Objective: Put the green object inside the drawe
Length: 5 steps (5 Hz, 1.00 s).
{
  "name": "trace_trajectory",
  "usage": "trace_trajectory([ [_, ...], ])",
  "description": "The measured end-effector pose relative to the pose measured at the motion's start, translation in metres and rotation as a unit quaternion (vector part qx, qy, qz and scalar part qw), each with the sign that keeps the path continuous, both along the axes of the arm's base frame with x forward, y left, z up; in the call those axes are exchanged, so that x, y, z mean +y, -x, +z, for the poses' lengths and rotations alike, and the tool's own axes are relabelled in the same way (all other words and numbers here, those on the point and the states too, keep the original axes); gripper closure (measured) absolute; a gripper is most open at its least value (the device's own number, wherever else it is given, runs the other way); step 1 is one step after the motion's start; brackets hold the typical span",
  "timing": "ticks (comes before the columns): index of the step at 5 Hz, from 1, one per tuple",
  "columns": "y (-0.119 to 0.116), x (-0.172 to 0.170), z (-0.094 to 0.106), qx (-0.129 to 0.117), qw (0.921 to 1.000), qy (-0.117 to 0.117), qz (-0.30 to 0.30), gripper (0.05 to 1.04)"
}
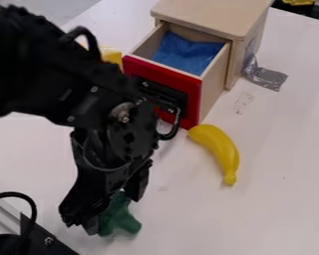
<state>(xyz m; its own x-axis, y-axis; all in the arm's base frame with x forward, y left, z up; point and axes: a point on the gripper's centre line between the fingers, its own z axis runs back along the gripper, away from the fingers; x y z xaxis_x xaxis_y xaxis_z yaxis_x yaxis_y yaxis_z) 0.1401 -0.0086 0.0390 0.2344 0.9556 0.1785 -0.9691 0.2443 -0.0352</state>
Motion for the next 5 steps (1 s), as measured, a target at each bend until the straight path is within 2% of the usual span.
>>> trace_trajectory([
  [1, -0.008, -0.008, 0.029, -0.024, 0.9994, 0.024, 0.004, 0.179],
  [3, -0.034, -0.026, 0.094, -0.054, 0.995, 0.082, -0.017, 0.179],
  [4, -0.055, -0.03, 0.121, -0.073, 0.9912, 0.107, -0.026, 0.179],
  [5, -0.093, -0.026, 0.147, -0.097, 0.9873, 0.123, -0.027, 0.179],
])
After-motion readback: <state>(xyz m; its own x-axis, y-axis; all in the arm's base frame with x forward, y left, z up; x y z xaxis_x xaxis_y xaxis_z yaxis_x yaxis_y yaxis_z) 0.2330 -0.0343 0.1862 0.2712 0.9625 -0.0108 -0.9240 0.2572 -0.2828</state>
